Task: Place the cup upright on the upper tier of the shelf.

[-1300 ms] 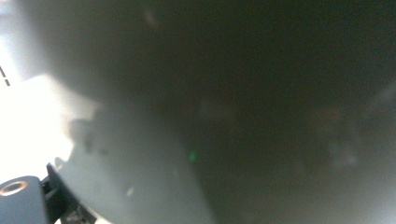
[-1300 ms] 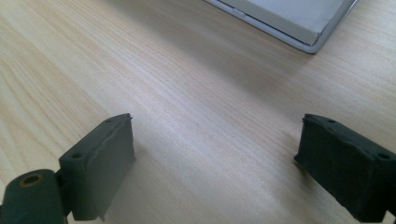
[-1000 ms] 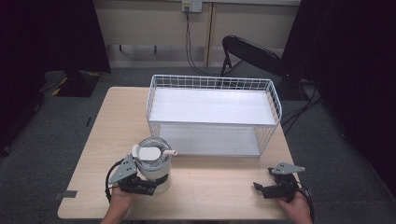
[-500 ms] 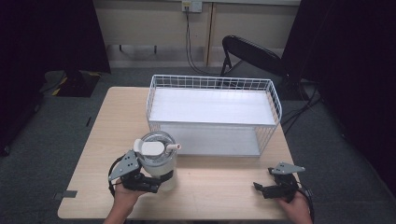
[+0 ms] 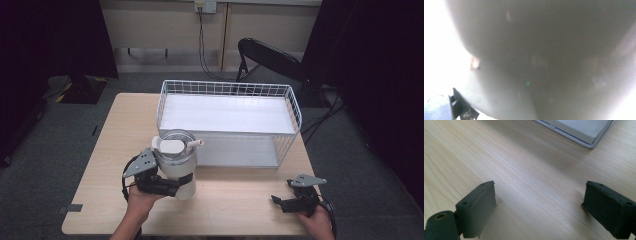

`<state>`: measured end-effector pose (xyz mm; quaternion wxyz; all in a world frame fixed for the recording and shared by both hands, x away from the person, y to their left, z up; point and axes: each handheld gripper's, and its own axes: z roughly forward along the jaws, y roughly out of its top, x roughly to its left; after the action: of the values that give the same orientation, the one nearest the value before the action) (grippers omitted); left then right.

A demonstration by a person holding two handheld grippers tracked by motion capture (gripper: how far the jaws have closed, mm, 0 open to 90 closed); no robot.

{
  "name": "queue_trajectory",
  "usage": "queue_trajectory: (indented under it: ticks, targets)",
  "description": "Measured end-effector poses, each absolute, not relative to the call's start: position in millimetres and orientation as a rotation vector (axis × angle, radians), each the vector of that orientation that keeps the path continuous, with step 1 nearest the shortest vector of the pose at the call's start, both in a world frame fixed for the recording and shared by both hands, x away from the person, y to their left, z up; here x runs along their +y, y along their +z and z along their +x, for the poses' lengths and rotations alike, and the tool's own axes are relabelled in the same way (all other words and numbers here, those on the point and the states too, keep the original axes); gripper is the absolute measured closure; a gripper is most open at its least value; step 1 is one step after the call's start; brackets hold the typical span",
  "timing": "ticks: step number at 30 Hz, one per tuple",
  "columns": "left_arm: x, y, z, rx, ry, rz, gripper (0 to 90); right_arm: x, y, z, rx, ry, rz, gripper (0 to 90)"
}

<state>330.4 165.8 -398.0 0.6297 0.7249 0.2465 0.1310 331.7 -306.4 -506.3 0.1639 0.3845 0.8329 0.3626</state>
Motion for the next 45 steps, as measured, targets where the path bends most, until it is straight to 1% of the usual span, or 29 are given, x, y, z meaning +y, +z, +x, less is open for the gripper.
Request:
queue_trajectory:
  ticks: [16, 39, 40, 45]
  targets:
    - [148.8, -375.4, 344.5, 0.572, 0.272, 1.647, 8.2, -306.3, -506.3, 331.7, 2.374, 1.034, 1.097, 10.0]
    - [139.5, -328.1, 364.4, 0.576, 0.316, 1.651, 8.2, -306.3, -506.4, 331.7, 2.374, 1.035, 1.096, 10.0]
    - [138.5, -325.9, 365.0, 0.584, 0.299, 1.648, 8.2, -306.3, -506.4, 331.7, 2.374, 1.035, 1.096, 10.0]
    - [138.9, -317.4, 369.0, 0.582, 0.308, 1.650, 8.2, -306.4, -506.4, 331.7, 2.374, 1.035, 1.096, 10.0]
